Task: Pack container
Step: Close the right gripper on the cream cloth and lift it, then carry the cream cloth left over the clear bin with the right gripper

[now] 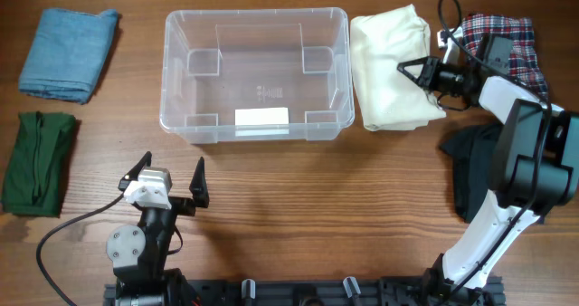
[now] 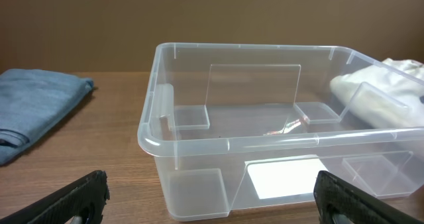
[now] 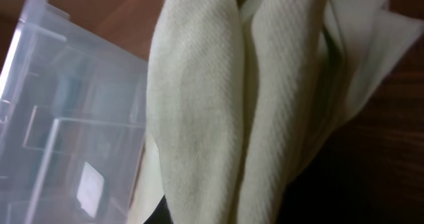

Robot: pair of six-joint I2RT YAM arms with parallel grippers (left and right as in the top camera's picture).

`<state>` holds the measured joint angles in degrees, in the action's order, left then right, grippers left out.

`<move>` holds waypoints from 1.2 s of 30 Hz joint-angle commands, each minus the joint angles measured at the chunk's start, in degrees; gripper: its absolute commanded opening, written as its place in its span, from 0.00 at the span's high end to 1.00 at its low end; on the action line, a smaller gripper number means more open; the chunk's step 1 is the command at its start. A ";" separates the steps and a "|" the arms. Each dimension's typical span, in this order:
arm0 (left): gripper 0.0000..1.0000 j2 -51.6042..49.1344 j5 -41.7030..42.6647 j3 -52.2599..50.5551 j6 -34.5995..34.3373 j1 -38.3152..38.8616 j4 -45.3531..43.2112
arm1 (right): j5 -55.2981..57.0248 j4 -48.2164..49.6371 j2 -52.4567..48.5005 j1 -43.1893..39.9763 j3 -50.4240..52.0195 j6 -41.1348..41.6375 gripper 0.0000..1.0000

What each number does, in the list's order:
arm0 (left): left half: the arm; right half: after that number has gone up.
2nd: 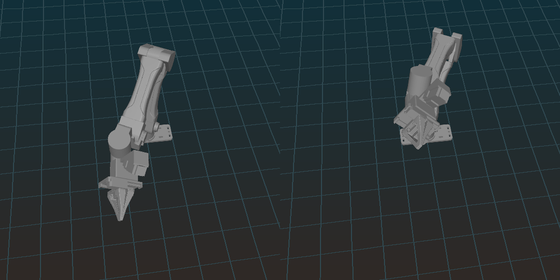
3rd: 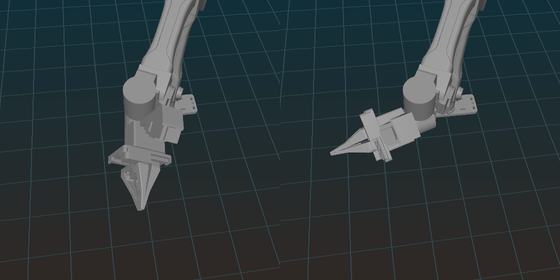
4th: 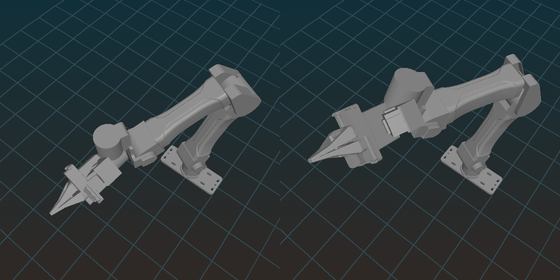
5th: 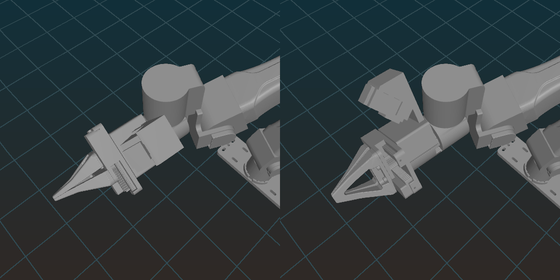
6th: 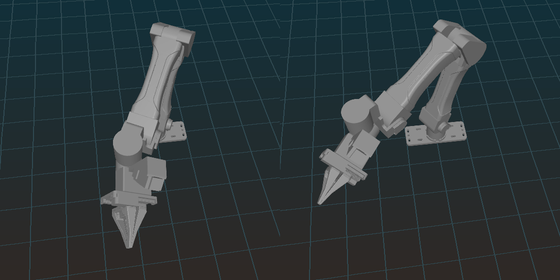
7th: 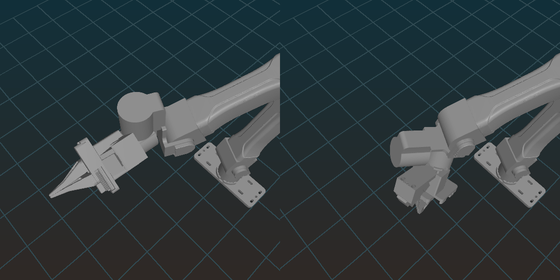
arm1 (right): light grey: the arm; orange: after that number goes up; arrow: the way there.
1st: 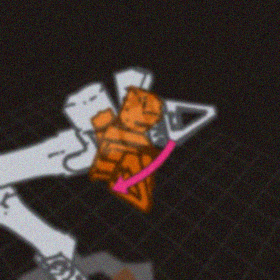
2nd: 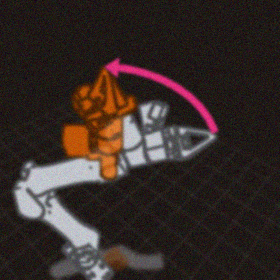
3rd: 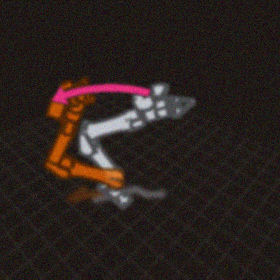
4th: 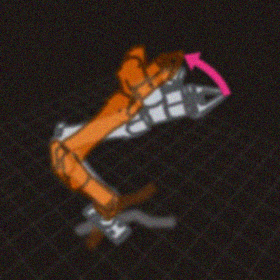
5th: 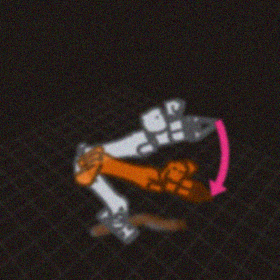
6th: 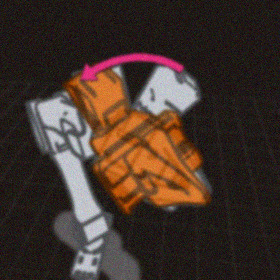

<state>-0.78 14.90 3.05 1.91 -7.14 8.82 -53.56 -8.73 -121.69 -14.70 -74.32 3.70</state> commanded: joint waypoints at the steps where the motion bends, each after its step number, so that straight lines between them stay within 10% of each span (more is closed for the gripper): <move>1: 0.00 0.50 0.09 -0.33 0.87 0.26 -0.07 | -3.76 0.00 6.21 0.22 -2.47 0.81 0.96; 22: 0.00 0.50 0.09 -0.33 0.87 0.26 -0.07 | 0.76 -8.87 34.12 2.14 -2.47 5.27 0.96; 36: 0.00 0.50 0.09 -0.33 0.87 0.26 -0.07 | 8.48 -4.98 37.27 19.69 -2.45 2.01 0.96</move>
<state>-0.78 14.92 3.05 1.91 -7.14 8.82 -48.58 -15.16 -86.13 0.03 -74.52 8.10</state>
